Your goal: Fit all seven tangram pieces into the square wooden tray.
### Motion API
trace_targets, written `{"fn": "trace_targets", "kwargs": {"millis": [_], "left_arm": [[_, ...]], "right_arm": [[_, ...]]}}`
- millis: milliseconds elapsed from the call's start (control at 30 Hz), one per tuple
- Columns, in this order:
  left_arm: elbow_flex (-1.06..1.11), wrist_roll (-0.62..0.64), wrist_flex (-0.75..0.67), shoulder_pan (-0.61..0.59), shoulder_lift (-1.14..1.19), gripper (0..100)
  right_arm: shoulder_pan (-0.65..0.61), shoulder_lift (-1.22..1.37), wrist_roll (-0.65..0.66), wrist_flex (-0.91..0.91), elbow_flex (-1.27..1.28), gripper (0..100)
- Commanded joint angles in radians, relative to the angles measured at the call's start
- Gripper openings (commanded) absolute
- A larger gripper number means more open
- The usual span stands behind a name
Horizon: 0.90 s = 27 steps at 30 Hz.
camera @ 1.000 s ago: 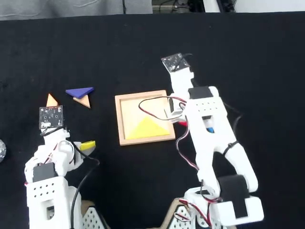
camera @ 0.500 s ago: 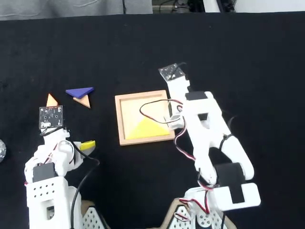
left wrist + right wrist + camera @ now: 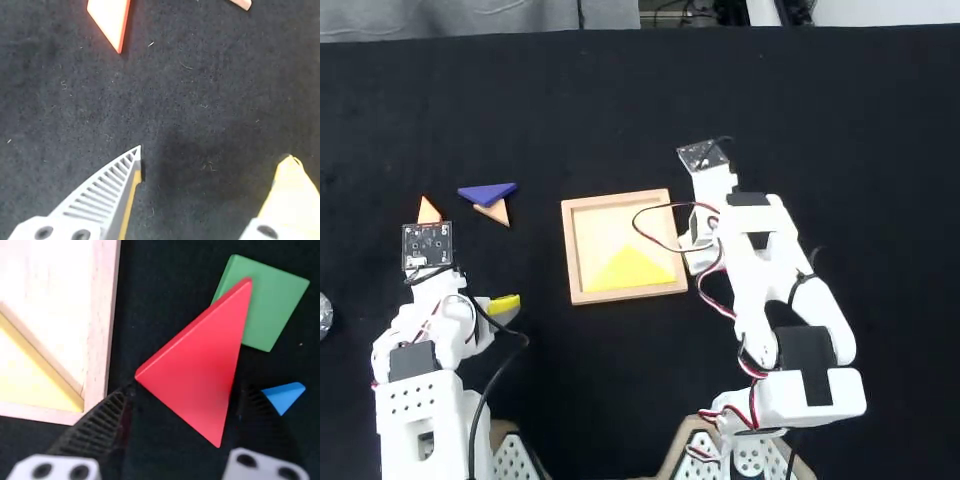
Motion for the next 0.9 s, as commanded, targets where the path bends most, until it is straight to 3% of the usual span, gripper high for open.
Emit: {"fn": "trace_targets", "kwargs": {"millis": [0, 200, 533, 867], "left_arm": [[-0.008, 0.002, -0.017, -0.012, -0.011, 40], [-0.008, 0.002, -0.015, -0.012, -0.011, 40], [-0.008, 0.0, -0.014, -0.012, -0.011, 40], [-0.008, 0.0, -0.014, -0.012, -0.011, 40]], "right_arm": [[0.002, -0.145, 0.009, 0.032, 0.004, 30.9], [-0.087, -0.205, 0.008, 0.031, 0.053, 30.9], [-0.02, 0.09, 0.009, 0.034, -0.113, 30.9], [-0.012, 0.114, 0.009, 0.034, -0.12, 30.8]]}}
